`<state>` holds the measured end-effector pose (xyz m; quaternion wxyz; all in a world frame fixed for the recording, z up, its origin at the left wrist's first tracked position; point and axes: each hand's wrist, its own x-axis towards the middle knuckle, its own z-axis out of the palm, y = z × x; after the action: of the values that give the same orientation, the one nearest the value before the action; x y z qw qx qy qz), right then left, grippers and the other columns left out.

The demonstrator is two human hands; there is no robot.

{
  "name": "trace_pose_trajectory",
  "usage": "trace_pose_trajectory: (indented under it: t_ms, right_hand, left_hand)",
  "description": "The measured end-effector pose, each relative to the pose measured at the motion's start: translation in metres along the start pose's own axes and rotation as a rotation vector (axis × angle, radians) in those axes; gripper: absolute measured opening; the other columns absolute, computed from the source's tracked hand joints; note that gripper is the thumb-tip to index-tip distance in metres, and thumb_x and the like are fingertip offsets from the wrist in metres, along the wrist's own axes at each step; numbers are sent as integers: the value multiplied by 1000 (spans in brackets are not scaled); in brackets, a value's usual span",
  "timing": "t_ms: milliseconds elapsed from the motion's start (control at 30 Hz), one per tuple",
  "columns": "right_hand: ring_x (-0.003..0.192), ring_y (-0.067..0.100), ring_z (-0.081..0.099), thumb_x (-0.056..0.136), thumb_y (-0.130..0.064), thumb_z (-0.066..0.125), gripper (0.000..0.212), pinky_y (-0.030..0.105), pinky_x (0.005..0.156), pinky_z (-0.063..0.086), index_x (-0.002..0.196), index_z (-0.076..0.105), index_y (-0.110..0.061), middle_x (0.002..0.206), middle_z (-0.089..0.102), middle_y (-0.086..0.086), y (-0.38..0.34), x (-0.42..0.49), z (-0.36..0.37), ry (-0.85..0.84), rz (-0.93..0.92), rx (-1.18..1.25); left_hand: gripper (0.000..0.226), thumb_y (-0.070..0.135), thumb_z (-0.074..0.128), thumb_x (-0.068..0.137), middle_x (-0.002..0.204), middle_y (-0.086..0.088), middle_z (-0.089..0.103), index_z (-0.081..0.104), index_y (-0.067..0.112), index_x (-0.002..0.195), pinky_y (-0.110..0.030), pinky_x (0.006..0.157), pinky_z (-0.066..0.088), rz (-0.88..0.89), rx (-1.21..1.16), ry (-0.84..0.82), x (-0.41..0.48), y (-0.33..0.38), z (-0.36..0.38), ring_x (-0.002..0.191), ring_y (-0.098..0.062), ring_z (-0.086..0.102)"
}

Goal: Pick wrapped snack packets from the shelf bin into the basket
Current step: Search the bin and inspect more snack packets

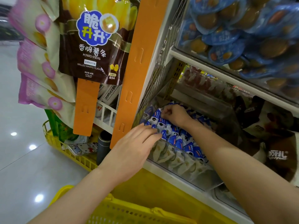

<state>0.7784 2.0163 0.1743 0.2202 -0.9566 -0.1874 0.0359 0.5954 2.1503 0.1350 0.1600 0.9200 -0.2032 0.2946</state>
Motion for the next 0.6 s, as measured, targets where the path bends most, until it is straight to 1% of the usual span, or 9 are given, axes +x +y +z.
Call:
trace_pose_trajectory:
  t_ms: [100,200,233,300,367,400,500,533,600]
  right_hand:
    - [88,16,59,90,-14,57,14,32,86,49,77,62,-17,95,68,7,1,-2,3,74,-11,10]
    - [87,17,57,93,-12,51,15,29,80,47,82,61,-16,92,64,6,-3,-9,-3,180,-13,76]
    - [85,16,57,94,-13,50,14,27,77,45,84,60,-16,88,62,4,-5,-13,-7,230,-14,101]
    - [83,13,54,95,-15,49,13,24,74,40,90,61,-14,87,58,0,-13,-24,-20,346,-13,150]
    - [86,15,56,95,-19,48,14,27,76,43,98,61,-12,91,59,0,-22,-38,-35,443,1,235]
    - [88,15,57,95,-20,49,13,28,77,45,97,60,-14,94,60,0,-27,-47,-42,475,-4,301]
    - [87,12,60,94,-20,52,9,23,75,53,86,57,-19,93,62,-2,-43,-84,-54,474,-93,547]
    - [85,11,61,93,-18,52,11,19,71,54,83,56,-21,91,62,-2,-48,-98,-54,435,-113,629]
    - [80,9,62,93,-16,53,15,18,66,55,79,56,-22,87,63,1,-57,-127,-52,341,-151,760]
  left_hand:
    - [36,-2,61,81,114,-10,62,60,5,116,-32,110,27,-23,-45,19,-7,-3,-1,113,-24,56]
    - [32,12,43,90,117,-5,59,58,8,119,-27,110,27,-68,-95,-16,-8,0,-7,116,-19,53]
    - [34,17,38,92,118,-3,58,57,10,119,-26,109,28,-84,-108,-41,-7,1,-9,116,-17,52]
    - [34,20,35,94,118,0,56,56,12,120,-20,106,27,-109,-133,-74,-5,3,-13,116,-14,50]
    - [31,21,36,96,120,5,51,52,17,123,-10,101,22,-152,-179,-85,-3,6,-16,115,-6,44]
    - [31,22,36,97,121,9,49,50,20,124,-7,96,23,-179,-210,-85,-2,6,-17,113,-2,41]
    - [33,30,33,98,121,17,42,43,25,129,-8,84,31,-311,-355,-82,1,15,-23,106,6,38]
    - [34,30,33,98,120,19,40,41,25,131,-6,81,32,-368,-423,-51,1,20,-27,106,7,38]
    - [34,30,36,98,119,19,43,41,25,130,-2,79,33,-512,-630,49,0,30,-32,105,7,42]
